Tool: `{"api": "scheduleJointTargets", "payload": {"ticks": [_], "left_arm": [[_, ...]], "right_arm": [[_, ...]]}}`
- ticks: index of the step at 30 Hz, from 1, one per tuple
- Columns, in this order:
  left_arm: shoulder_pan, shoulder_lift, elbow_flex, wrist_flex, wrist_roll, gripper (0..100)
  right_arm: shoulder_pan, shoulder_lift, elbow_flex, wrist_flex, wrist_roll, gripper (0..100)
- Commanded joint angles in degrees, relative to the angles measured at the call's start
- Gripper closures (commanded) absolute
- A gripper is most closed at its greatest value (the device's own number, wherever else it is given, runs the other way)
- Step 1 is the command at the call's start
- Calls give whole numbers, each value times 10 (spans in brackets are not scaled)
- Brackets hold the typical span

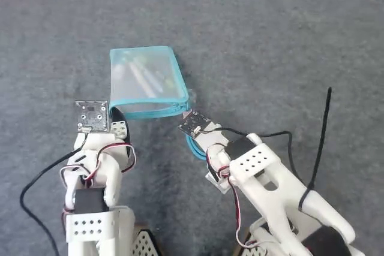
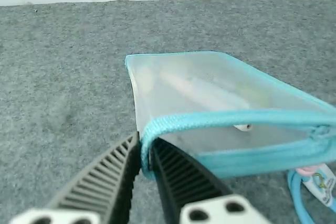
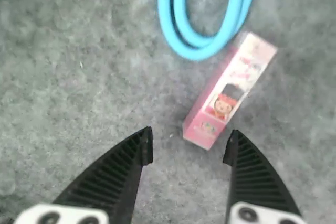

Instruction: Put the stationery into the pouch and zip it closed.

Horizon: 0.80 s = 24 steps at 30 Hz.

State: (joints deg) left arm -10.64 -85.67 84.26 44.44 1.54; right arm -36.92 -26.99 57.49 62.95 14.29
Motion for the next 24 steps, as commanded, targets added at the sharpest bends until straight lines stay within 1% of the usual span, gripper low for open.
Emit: {"api": "scheduleJointTargets", "payload": {"ticks": [1, 4, 9, 13, 15, 18, 22, 24], "left_arm": [[4, -11, -7, -24, -7, 989], [4, -11, -7, -25, -7, 989], [4, -11, -7, -25, -7, 989], [4, -11, -7, -24, -7, 989], [4, -11, -7, -24, -7, 989], [4, -11, -7, -23, -7, 989], [4, -11, -7, -22, -7, 989], [4, -11, -7, -22, -7, 989]], "right_arm": [[-6, 1, 9, -29, 2, 779], [-6, 1, 40, -60, 2, 779], [-5, 1, 49, -63, 2, 783], [-5, 1, 48, -69, 2, 856], [-5, 1, 47, -78, 0, 875], [-5, 1, 49, -87, -25, 879], [-4, 1, 49, -85, -23, 881], [11, 1, 48, -84, -19, 883]]}}
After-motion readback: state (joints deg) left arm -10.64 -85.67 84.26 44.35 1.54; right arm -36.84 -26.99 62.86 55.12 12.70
